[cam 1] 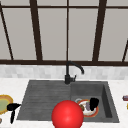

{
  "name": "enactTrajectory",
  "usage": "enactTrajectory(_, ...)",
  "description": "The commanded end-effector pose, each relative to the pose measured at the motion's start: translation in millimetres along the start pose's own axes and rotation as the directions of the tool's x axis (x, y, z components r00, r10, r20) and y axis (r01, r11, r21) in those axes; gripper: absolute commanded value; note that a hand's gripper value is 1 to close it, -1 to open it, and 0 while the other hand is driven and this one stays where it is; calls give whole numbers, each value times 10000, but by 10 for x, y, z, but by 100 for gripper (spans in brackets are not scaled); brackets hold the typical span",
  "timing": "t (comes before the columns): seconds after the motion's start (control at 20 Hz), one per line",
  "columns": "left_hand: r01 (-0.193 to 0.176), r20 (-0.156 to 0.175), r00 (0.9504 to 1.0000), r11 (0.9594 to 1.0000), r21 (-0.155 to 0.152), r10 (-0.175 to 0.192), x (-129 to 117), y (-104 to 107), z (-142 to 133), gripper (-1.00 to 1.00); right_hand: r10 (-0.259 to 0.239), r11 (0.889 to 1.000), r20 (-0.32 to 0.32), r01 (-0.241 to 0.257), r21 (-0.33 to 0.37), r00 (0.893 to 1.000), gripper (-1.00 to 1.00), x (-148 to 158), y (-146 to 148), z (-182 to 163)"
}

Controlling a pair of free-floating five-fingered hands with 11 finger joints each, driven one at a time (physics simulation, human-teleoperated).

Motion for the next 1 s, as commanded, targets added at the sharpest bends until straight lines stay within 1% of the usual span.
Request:
enactTrajectory(0.0,0,-56,10000,9999,133,0,110,-68,280,-100,0,10000,0,0,0,10000,0,0,0,0)
enactTrajectory(0.05,-2,-46,10000,9999,154,3,121,-70,337,-100,0,10000,0,0,0,10000,0,0,0,0)
enactTrajectory(0.1,-8,72,10000,9999,105,7,101,-42,406,-100,0,10000,0,0,0,10000,0,0,0,0)
enactTrajectory(0.15,-15,100,9999,9999,145,13,110,-21,497,-100,0,10000,0,0,0,10000,0,0,0,0)
enactTrajectory(0.2,-41,161,9999,10000,72,40,124,-18,566,-100,0,10000,0,0,0,10000,0,0,0,0)
enactTrajectory(0.3,-46,115,9999,10000,-27,46,197,-29,717,-100,0,10000,0,0,0,10000,0,0,0,0)
enactTrajectory(0.6,121,-63,9999,9999,65,-121,497,-261,1083,-100,0,10000,0,0,0,10000,0,0,0,0)
enactTrajectory(0.65,6,-72,10000,10000,60,-6,515,-274,1121,-100,0,10000,0,0,0,10000,0,0,0,0)
enactTrajectory(0.7,1,-21,10000,10000,18,-1,481,-258,1216,-100,0,10000,0,0,0,10000,0,0,0,0)
enactTrajectory(0.75,-2,-52,10000,10000,38,2,434,-254,1280,-100,0,10000,0,0,0,10000,0,0,0,0)
enactTrajectory(0.8,-95,13,10000,9999,115,95,404,-272,1332,-100,0,10000,0,0,0,10000,0,0,0,0)
enactTrajectory(0.95,-223,55,9997,9997,81,223,335,-315,1510,-100,0,10000,0,0,0,10000,0,0,0,0)
